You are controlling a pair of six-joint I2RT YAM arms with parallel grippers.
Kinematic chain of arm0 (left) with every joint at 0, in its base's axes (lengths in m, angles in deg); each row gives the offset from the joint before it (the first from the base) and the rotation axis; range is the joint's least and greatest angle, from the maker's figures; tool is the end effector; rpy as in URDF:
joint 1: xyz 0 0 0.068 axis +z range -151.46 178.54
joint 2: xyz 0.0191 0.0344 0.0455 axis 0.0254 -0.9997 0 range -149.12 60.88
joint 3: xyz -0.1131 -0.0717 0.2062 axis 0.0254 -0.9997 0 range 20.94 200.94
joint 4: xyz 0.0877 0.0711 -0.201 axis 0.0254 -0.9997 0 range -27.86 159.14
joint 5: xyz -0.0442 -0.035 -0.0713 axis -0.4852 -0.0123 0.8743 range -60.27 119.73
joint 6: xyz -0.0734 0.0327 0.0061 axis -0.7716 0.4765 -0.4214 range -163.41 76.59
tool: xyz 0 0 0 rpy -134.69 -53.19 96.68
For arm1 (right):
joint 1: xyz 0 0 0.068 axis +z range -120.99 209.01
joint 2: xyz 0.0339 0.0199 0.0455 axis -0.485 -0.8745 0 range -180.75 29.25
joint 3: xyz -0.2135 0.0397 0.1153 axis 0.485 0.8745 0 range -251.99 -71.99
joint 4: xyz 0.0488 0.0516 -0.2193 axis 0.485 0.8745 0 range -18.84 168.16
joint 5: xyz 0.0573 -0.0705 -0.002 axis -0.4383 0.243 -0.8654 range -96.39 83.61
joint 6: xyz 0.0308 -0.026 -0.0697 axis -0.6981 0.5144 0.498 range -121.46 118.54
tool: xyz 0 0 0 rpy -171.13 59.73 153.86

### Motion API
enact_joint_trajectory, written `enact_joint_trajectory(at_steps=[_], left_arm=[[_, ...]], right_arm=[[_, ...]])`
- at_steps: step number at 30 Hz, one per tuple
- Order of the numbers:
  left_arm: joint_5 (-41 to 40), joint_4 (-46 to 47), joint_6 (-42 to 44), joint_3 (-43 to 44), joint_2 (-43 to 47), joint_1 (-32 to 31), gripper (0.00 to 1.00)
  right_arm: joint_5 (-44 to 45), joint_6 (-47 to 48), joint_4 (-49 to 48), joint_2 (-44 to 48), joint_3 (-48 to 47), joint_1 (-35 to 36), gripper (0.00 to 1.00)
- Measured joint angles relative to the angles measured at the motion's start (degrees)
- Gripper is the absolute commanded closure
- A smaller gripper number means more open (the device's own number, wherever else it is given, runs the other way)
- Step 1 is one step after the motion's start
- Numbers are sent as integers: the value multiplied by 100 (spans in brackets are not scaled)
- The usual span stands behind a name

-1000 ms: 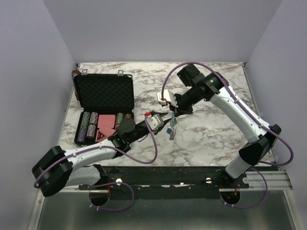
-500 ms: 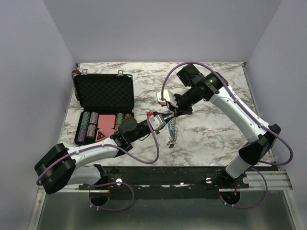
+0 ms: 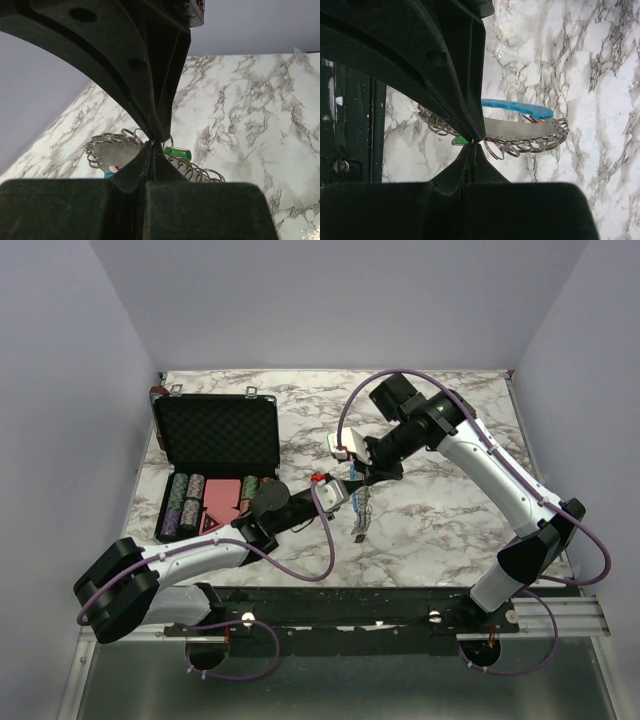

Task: Put the keys on the keyring

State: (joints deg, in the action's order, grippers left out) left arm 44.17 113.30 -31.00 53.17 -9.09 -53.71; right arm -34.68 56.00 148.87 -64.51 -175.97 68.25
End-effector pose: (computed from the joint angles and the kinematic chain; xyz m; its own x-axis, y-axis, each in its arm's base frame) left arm 0.1601 -0.2350 0.2688 0.2639 -0.0009 -0.9646 0.8813 0.4066 0.2407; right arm 0.1999 0.2057 0.3208 0.2031 -0.7925 -0.5750 -0.9784 -0.1875 -0.0872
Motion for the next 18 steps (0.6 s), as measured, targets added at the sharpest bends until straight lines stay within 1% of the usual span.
enact_joint_trajectory(at_steps=[5, 8, 14, 18], left_arm=[[-90, -15, -59, 2, 24, -2, 100], [-195, -15, -278, -59, 120, -2, 100], [-319, 282, -1003, -363, 374, 17, 100], [-358, 608, -1471, -546, 535, 52, 100]], right_arm=[[-9, -24, -4, 0, 0, -7, 85], [-96, -50, -13, 0, 0, -7, 82], [-424, -116, -20, 0, 0, -118, 82], [-715, -157, -20, 0, 0, -319, 75]])
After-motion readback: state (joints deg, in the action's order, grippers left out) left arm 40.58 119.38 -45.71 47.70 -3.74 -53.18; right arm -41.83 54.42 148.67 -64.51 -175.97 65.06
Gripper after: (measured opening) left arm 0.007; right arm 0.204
